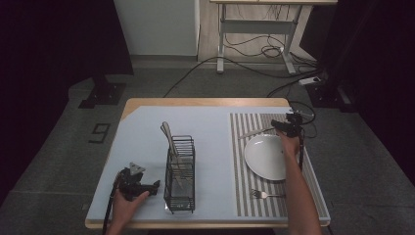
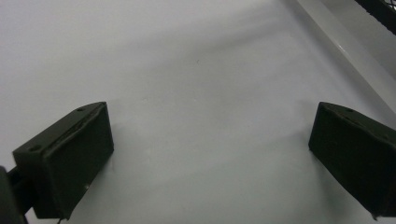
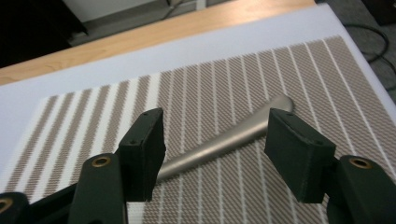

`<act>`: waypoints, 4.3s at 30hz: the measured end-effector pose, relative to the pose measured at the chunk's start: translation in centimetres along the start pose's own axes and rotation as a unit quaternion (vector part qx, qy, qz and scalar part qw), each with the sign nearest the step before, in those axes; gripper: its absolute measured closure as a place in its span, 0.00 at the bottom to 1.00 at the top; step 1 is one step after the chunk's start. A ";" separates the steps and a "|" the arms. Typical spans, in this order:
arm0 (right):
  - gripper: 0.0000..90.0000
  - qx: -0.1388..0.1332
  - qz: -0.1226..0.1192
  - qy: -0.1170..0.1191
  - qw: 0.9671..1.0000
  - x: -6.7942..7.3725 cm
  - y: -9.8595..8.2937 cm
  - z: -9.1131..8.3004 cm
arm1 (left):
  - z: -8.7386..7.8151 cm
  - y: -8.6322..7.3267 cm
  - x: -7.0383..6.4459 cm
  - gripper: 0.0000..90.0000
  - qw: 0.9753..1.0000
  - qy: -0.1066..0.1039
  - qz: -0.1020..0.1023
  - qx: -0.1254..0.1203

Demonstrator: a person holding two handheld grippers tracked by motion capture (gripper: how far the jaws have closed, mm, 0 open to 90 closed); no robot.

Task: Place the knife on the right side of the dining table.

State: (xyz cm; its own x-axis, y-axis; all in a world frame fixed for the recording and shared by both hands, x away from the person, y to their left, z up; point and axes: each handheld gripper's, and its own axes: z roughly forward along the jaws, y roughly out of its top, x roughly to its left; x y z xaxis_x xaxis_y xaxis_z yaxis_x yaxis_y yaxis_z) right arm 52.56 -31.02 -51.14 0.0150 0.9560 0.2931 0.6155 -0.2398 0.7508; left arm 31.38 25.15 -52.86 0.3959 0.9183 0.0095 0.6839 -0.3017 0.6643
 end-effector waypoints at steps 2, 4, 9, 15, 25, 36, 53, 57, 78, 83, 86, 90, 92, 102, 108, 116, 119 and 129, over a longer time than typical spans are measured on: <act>0.41 -0.010 -0.005 0.012 1.000 0.2 0.1 0.1 | 0.0 0.0 0.0 0.00 1.000 0.000 0.000 0.000; 0.41 -0.018 -0.011 0.021 1.000 0.5 0.1 0.4 | 0.0 0.0 0.0 0.00 1.000 0.000 0.000 0.000; 0.39 0.019 -0.046 0.011 0.999 1.5 0.8 2.2 | 0.0 0.0 0.0 0.00 1.000 0.000 -0.001 0.000; 0.40 0.056 -0.080 -0.010 0.995 2.3 1.0 4.0 | 0.0 0.0 0.0 0.00 1.000 -0.001 -0.001 0.000; 0.41 0.058 -0.074 -0.024 0.995 1.9 0.6 3.7 | 0.0 0.0 0.0 0.00 1.000 0.000 0.000 0.000; 0.40 0.058 -0.063 -0.023 0.996 1.6 0.6 3.4 | 0.0 0.0 0.0 0.00 1.000 0.000 0.000 0.000; 0.39 0.033 -0.032 -0.006 0.999 0.6 0.4 1.5 | 0.0 0.0 0.0 0.00 1.000 0.000 0.000 0.000; 0.39 0.025 -0.026 0.002 0.999 0.2 0.2 0.4 | 0.0 0.0 0.0 0.00 1.000 0.000 0.000 0.000; 0.39 -0.012 -0.036 0.066 0.997 0.8 -1.9 -4.2 | 0.0 0.0 0.0 0.00 1.000 0.000 0.000 0.000; 0.39 -0.016 -0.033 0.096 0.995 1.4 -3.1 -6.2 | 0.0 0.0 0.0 0.00 1.000 0.000 0.000 0.001; 0.39 -0.021 -0.037 0.112 0.993 1.7 -4.0 -7.5 | 0.0 0.0 0.0 0.00 1.000 0.000 -0.002 0.000; 0.39 -0.030 -0.043 0.136 0.989 2.1 -5.3 -9.3 | 0.0 0.0 0.0 0.00 1.000 -0.001 -0.002 0.000; 0.39 -0.034 -0.052 0.145 0.988 2.4 -5.8 -10.1 | 0.0 0.0 0.0 0.00 1.000 -0.001 -0.002 0.000; 0.39 -0.027 -0.089 0.193 0.977 5.5 -8.8 -12.6 | 0.0 0.0 0.0 0.00 1.000 0.000 -0.002 0.000; 0.39 -0.015 -0.117 0.220 0.968 8.6 -10.4 -13.1 | 0.0 0.0 0.0 0.00 1.000 0.000 -0.002 0.000; 0.38 0.007 -0.154 0.244 0.957 13.1 -12.2 -12.5 | 0.0 0.0 0.0 0.00 1.000 0.000 -0.002 0.000; 0.38 0.019 -0.157 0.249 0.956 14.3 -12.8 -11.9 | 0.0 0.0 0.0 0.00 1.000 0.000 -0.002 0.000; 0.36 0.025 -0.172 0.244 0.954 14.9 -14.1 -12.0 | 0.0 0.0 0.0 0.00 1.000 0.000 -0.002 0.000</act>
State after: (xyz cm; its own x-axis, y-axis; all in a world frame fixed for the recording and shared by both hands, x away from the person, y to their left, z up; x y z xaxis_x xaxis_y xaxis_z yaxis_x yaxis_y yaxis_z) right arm 34.67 -15.43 -50.25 -0.5562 0.7807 0.2848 0.5547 0.0935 0.8268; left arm 31.39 25.12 -52.85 0.3937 0.9192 0.0071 0.6854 -0.2986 0.6642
